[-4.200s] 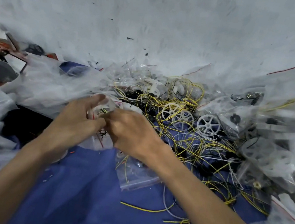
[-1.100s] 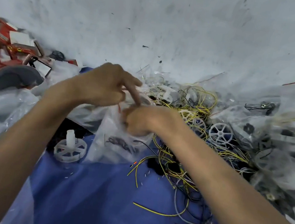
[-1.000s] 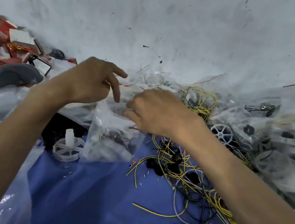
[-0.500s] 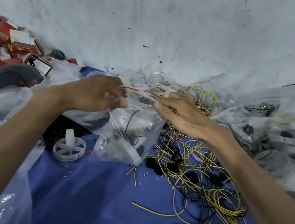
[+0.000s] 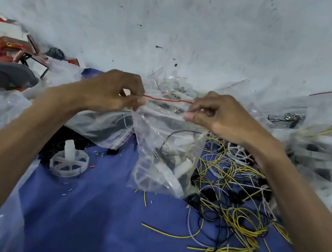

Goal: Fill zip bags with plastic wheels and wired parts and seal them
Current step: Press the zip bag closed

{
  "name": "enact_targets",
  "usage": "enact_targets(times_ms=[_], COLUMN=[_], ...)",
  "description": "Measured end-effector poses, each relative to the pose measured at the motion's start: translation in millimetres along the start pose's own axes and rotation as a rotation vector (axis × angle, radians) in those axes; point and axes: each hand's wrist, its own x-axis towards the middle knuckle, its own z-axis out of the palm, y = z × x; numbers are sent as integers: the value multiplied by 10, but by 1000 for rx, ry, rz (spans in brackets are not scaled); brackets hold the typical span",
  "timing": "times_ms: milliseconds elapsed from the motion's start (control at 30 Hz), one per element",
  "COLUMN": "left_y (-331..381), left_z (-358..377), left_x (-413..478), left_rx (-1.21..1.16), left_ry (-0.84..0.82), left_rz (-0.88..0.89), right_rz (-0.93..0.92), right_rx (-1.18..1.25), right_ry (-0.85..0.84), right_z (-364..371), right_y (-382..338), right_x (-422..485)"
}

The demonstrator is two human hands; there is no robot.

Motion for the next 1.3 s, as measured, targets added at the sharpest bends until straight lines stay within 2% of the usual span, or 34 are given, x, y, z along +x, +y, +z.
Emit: enact_targets(times_ms=[67,133,200,267,367,467,533,633,733,867,933,1033,1100,1233,1300], left_y=[53,104,124,100,19,-5,19,44,8,-4,36,104,123,152,167], left_z=[-16,-36,-18,52,164,232,283,304,226,85,34,-68,-81,124,184], left_x=[23,50,61,50,51,107,122,105,51,47,52,67,81,36,-19], left_rx=[-111,-193,-198,-160,-228,-514,-608,-658,-634,-465,-404,-472,-422,-154,-143], left_ry=[46,134,80,8,99,125,141,260,249,123,214,396,406,225,220], left_rz=[34,88,86,39,-79,-292,-293,-248,-189,-190,-164,-78,-74,-107,-74], right_rz=[25,-37,-91,-100,-72,50,156,244,300,229,156,61,65,157,81], right_rx=[11,185,297,320,354,207,85,87,131,222,269,374,231,-204,-244], right_ry=[-83,56,202,242,226,159,59,-13,-78,158,283,430,382,-26,-52], right_z=[2,-29,-44,-34,-5,-60,-113,-198,-295,-328,-312,-373,-388,-223,-30], right_y=[-34,-70,-79,-85,-73,-54,-19,9,68,78,30,-8,-24,-150,-226], right_x=[-12,-25,-37,-47,-97,-92,-81,-131,-195,-175,-159,-132,-111,-33,82])
